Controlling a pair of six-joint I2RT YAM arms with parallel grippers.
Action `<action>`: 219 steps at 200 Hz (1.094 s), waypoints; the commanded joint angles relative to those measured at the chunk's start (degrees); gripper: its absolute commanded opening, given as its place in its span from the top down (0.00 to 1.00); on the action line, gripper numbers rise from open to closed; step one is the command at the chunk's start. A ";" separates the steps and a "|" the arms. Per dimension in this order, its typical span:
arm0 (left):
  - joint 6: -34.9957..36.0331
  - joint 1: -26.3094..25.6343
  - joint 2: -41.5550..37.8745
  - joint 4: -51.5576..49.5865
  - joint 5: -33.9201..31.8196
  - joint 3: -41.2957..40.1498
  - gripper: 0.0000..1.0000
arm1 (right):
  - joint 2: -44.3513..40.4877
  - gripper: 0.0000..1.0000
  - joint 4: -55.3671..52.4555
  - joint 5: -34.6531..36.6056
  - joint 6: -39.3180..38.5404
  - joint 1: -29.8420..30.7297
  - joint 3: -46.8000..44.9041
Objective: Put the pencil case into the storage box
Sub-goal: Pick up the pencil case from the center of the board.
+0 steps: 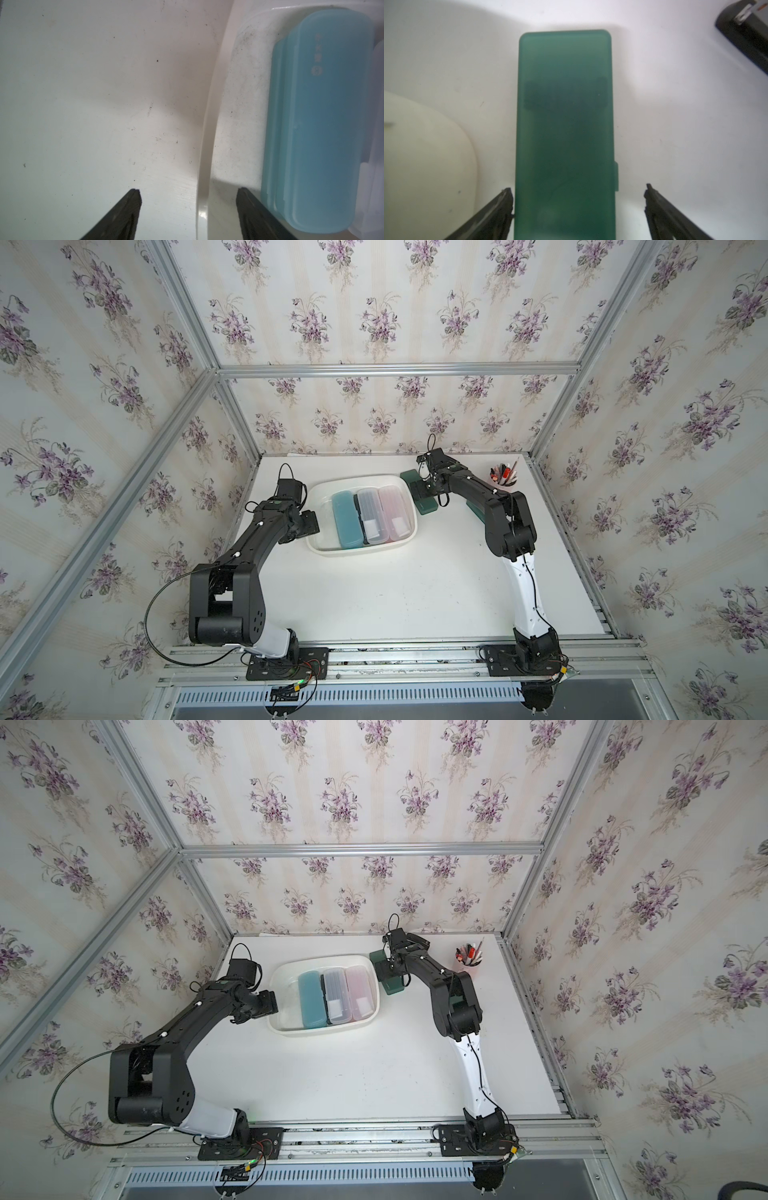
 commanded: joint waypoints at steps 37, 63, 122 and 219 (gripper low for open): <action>0.63 0.06 -0.09 -0.14 -1.09 0.09 0.23 | 0.94 0.09 -2.30 -2.97 -1.69 -1.45 -1.72; 0.57 0.06 -0.03 0.01 -1.05 0.01 0.23 | -2.04 0.41 -0.07 -3.18 -1.08 -1.84 -6.12; 0.49 0.06 -0.12 0.39 -0.56 -0.16 0.23 | -9.63 0.45 2.08 -3.25 3.44 -2.32 -15.25; 0.08 0.06 -0.57 0.74 1.15 -0.52 0.22 | -25.09 0.45 -2.59 -0.09 18.94 5.41 -17.35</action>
